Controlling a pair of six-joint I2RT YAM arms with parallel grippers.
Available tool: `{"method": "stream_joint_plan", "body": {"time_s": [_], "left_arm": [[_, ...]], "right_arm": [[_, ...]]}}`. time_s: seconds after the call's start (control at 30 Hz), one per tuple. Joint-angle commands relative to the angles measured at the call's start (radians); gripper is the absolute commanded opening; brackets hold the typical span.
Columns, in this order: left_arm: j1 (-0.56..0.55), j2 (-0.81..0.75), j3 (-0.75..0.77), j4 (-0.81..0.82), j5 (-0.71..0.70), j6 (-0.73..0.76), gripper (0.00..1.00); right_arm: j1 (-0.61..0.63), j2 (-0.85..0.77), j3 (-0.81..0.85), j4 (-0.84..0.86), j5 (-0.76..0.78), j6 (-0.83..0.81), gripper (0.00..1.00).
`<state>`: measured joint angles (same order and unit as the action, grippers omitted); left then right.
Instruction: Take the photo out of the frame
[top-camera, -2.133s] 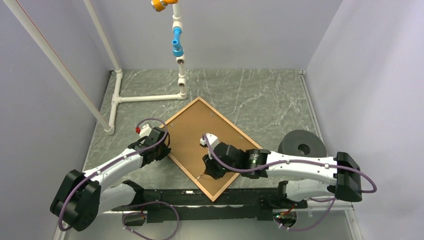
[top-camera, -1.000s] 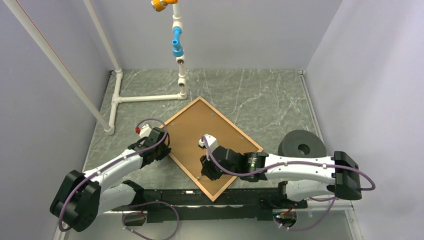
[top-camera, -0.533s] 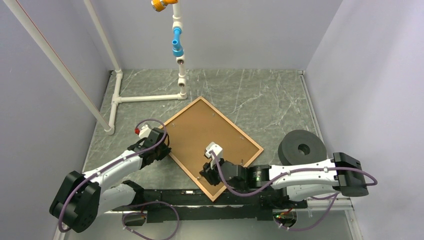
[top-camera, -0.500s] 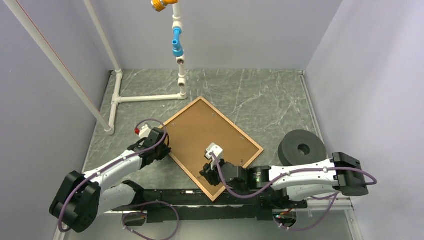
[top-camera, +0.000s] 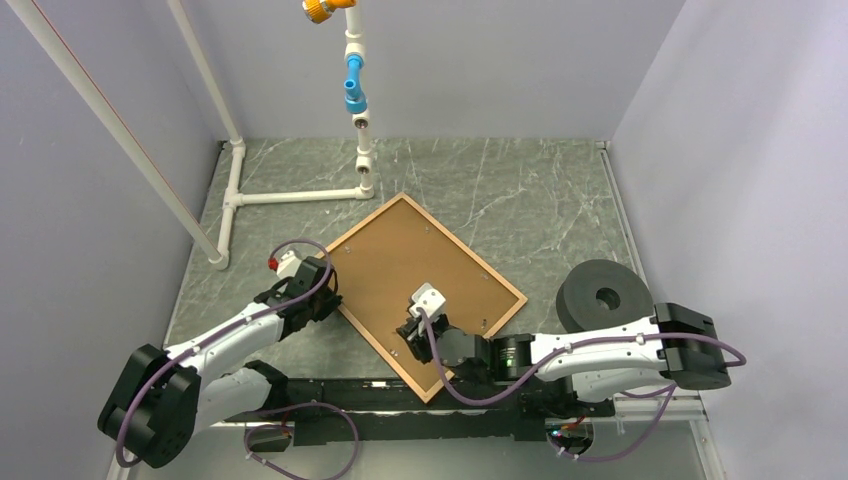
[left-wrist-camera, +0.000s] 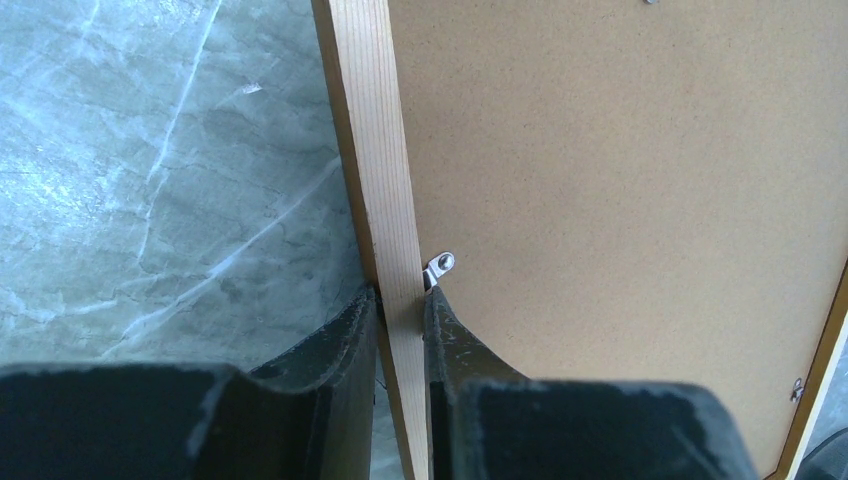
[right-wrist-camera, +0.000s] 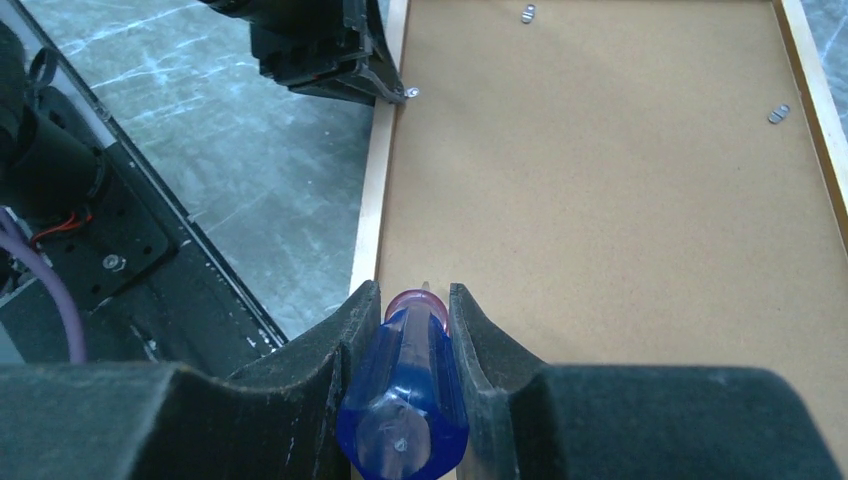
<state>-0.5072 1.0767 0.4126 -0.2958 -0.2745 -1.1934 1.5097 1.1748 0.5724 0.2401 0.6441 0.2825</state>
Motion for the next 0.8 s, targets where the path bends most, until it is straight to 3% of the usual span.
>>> {"method": "stream_joint_plan", "body": {"time_s": [0.0, 0.1, 0.2, 0.77], "left_arm": [[-0.006, 0.022, -0.038, -0.035, 0.084, 0.011, 0.00], [-0.004, 0.028, -0.033, -0.036, 0.085, 0.016, 0.00], [-0.006, 0.026, -0.033, -0.030, 0.089, 0.015, 0.00], [-0.005, 0.020, -0.034, -0.041, 0.081, 0.007, 0.00]], "right_arm": [[-0.004, -0.047, 0.105, -0.144, -0.076, 0.020, 0.00], [-0.004, -0.058, 0.133, -0.310, -0.151, 0.057, 0.00], [-0.003, -0.098, 0.124, -0.365, -0.200, 0.096, 0.00], [-0.006, -0.001, 0.103, -0.192, -0.213, 0.074, 0.00]]}}
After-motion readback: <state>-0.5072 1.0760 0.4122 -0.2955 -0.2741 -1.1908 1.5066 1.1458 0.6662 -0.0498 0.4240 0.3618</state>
